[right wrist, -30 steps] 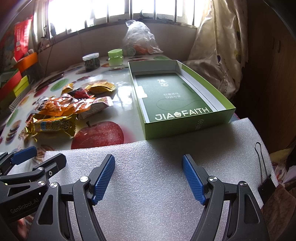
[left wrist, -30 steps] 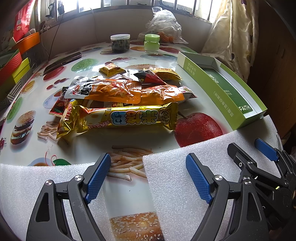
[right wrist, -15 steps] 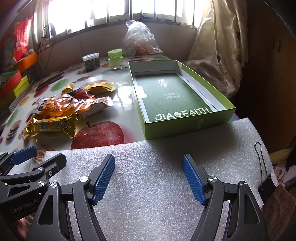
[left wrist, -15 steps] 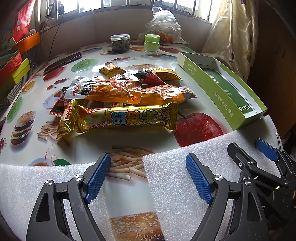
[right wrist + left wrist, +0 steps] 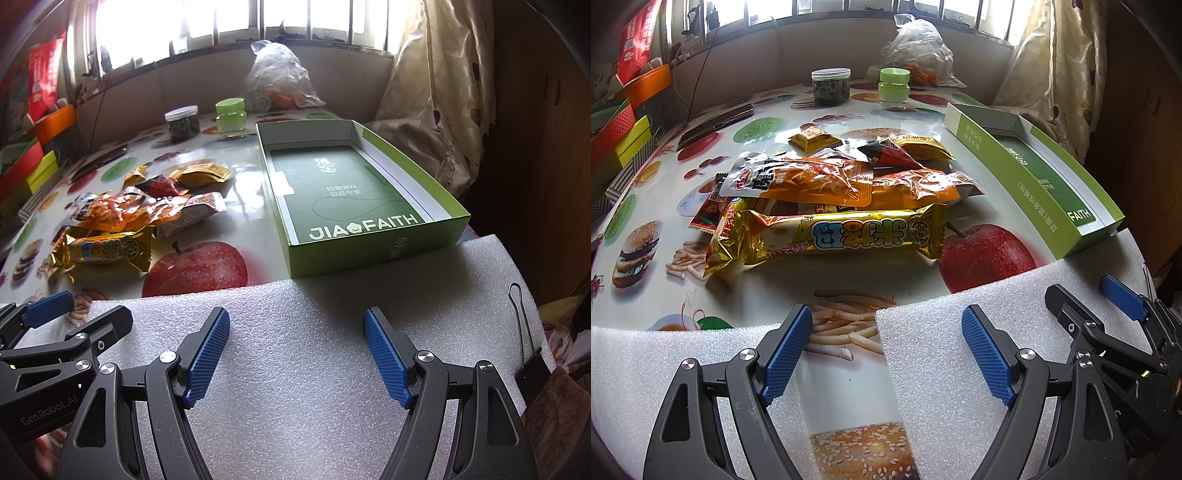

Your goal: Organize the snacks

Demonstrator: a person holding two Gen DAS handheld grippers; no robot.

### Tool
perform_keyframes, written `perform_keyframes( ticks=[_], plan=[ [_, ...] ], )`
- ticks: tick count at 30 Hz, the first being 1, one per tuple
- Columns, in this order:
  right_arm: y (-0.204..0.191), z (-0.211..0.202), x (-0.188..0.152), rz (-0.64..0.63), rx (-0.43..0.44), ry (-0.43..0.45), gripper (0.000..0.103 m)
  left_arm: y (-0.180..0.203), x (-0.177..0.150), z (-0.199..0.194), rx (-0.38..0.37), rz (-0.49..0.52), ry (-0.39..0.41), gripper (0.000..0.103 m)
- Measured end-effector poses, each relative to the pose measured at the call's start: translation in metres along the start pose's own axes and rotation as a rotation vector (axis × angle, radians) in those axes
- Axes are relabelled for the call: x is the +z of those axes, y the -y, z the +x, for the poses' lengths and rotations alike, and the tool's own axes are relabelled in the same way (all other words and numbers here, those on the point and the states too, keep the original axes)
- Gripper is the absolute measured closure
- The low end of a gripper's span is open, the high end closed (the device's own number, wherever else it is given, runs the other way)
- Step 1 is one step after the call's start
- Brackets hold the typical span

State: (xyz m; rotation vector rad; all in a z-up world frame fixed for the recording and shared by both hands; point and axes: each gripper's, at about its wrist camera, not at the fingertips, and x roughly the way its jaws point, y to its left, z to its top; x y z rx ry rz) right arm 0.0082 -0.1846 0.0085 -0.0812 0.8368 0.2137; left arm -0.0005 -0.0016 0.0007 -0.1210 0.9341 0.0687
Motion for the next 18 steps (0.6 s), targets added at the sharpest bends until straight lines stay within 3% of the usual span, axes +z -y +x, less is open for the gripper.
perform_keyframes(
  ticks=[18],
  plan=[
    [-0.0016, 0.0003, 0.0006, -0.005, -0.001, -0.003, 0.028, -0.0007, -0.0004, 0.0002, -0.003, 0.004, -0.007, 0.019]
  ],
)
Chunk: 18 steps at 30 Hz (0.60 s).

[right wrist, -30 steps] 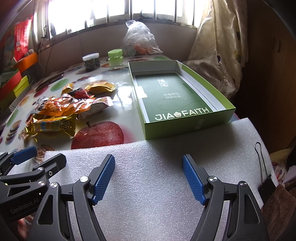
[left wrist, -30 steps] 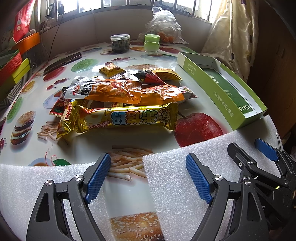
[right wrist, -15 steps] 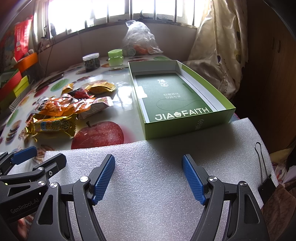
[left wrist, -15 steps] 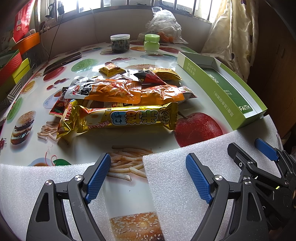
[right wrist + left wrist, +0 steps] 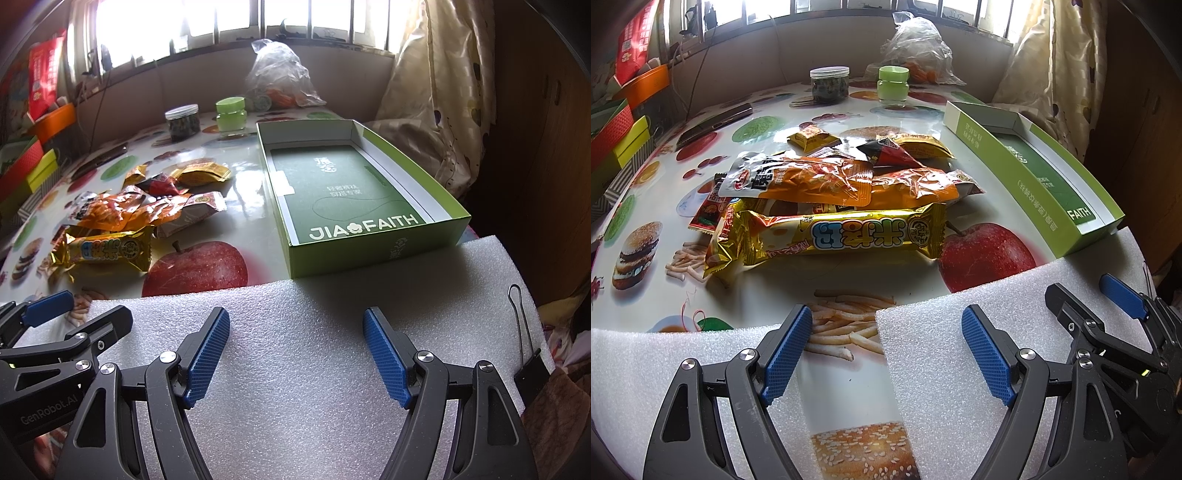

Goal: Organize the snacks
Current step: 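Move the left tool toward the snack pile while the right tool approaches it too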

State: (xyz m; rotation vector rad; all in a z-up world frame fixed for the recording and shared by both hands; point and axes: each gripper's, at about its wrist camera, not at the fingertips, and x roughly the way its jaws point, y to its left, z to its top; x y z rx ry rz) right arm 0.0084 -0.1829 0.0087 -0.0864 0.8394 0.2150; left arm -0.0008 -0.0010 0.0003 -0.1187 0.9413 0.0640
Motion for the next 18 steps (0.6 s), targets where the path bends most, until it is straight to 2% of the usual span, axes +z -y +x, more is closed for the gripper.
perform_keyframes(
  ticks=[7, 18],
  plan=[
    [0.004, -0.006, 0.008, -0.019, 0.053, 0.010, 0.028, -0.007, 0.005, -0.005, -0.034, 0.011, -0.037, 0.019],
    [-0.031, -0.012, 0.043, -0.203, 0.179, 0.070, 0.029, -0.032, 0.023, -0.054, -0.127, -0.031, 0.057, 0.019]
  ],
)
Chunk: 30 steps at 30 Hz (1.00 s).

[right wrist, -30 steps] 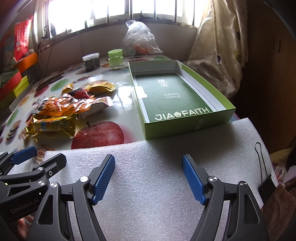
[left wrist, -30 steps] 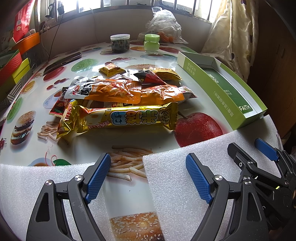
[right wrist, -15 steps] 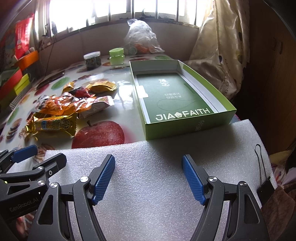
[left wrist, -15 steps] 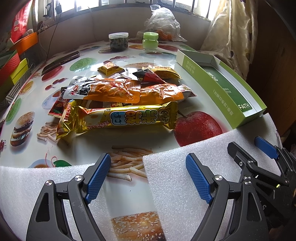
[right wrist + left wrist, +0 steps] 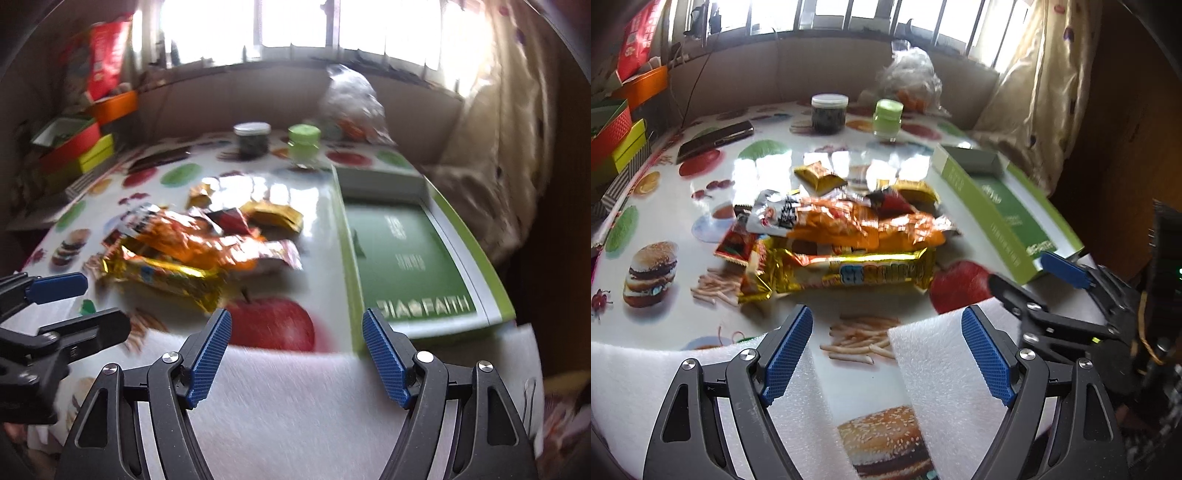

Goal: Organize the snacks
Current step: 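Move the left tool toward the snack pile while the right tool approaches it too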

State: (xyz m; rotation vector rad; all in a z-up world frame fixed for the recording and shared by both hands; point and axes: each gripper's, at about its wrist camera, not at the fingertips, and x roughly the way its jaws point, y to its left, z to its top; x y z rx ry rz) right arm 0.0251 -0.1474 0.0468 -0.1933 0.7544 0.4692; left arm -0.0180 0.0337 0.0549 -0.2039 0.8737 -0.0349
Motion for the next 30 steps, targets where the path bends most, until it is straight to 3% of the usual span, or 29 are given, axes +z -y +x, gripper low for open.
perform_keyframes(
  ticks=[3, 6, 8, 12, 16, 24, 30],
  plan=[
    [-0.006, 0.006, 0.014, -0.044, 0.046, 0.007, 0.029, -0.005, 0.008, -0.011, 0.026, 0.003, 0.030, 0.019],
    [-0.014, 0.015, 0.023, -0.102, 0.058, -0.005, 0.029, -0.012, 0.016, -0.017, -0.002, -0.016, 0.046, 0.019],
    [-0.016, 0.021, 0.029, -0.115, 0.081, -0.013, 0.029, -0.019, 0.022, -0.017, 0.046, -0.028, 0.044, 0.019],
    [-0.015, 0.027, 0.038, -0.108, 0.104, -0.027, 0.029, -0.034, 0.033, -0.016, 0.031, -0.085, 0.040, 0.019],
    [-0.022, 0.034, 0.044, -0.127, 0.160, -0.041, 0.029, -0.051, 0.039, -0.016, 0.086, -0.110, 0.046, 0.019],
    [-0.059, 0.053, 0.041, -0.315, 0.258, -0.084, 0.030, -0.099, 0.029, -0.008, 0.189, -0.204, 0.004, 0.019],
    [-0.079, 0.066, 0.040, -0.402, 0.288, -0.112, 0.033, -0.115, 0.022, 0.000, 0.210, -0.245, -0.028, 0.019]
  ],
)
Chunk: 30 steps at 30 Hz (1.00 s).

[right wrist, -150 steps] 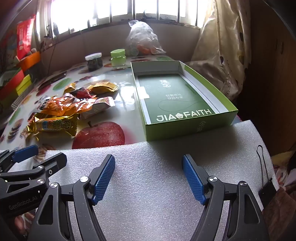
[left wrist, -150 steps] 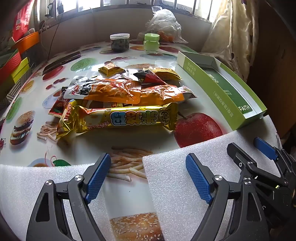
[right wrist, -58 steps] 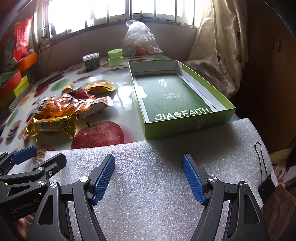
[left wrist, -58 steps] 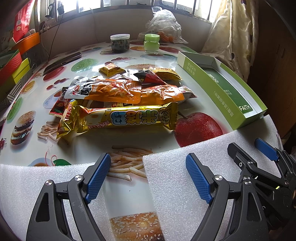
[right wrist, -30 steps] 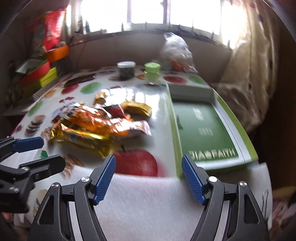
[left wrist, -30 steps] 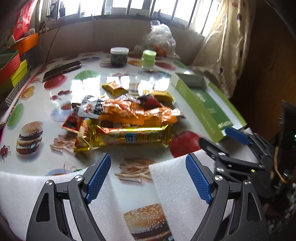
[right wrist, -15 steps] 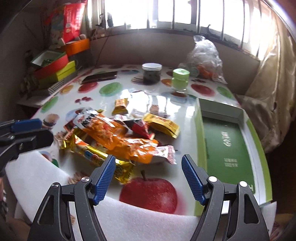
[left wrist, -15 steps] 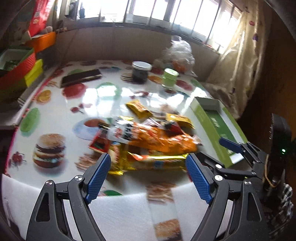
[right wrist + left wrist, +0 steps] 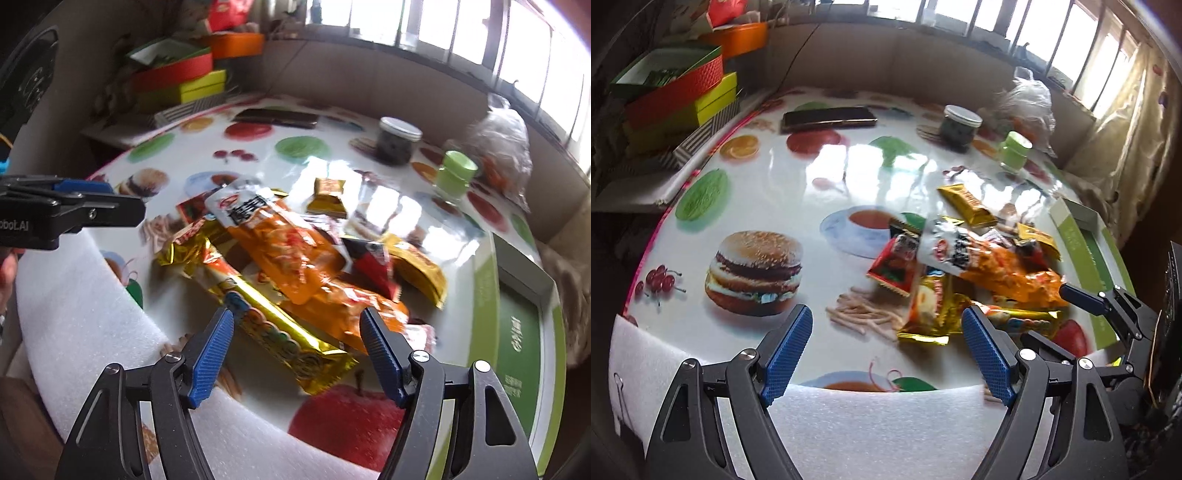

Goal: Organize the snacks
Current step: 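Move the left tool toward the snack pile while the right tool approaches it too, then close the right tool on a yellow bar while the left tool grasps another yellow bar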

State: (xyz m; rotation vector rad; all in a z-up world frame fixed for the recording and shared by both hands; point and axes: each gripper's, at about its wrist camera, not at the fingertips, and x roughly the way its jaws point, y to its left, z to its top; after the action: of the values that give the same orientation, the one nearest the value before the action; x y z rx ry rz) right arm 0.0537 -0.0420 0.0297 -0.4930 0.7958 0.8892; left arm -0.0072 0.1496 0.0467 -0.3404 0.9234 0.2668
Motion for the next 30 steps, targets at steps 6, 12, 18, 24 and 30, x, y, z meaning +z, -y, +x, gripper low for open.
perform_keyframes(
  ticks=[6, 12, 18, 24, 30],
  plan=[
    [-0.018, 0.015, 0.007, -0.114, -0.025, -0.026, 0.033, -0.003, 0.000, 0.009, -0.001, -0.013, -0.027, 0.019],
    [-0.031, 0.023, 0.009, -0.177, -0.051, -0.024, 0.060, -0.002, 0.001, 0.016, -0.018, -0.004, -0.043, 0.019],
    [-0.030, 0.016, 0.008, -0.141, -0.043, -0.011, 0.075, 0.003, 0.003, 0.024, -0.029, 0.019, -0.055, 0.019],
    [-0.017, 0.009, 0.006, -0.047, -0.033, -0.008, 0.078, 0.008, 0.008, 0.031, -0.056, 0.022, -0.049, 0.020],
    [0.001, -0.007, 0.002, 0.099, -0.019, 0.026, 0.080, 0.019, 0.013, 0.041, -0.053, 0.058, -0.056, 0.023]
  ],
)
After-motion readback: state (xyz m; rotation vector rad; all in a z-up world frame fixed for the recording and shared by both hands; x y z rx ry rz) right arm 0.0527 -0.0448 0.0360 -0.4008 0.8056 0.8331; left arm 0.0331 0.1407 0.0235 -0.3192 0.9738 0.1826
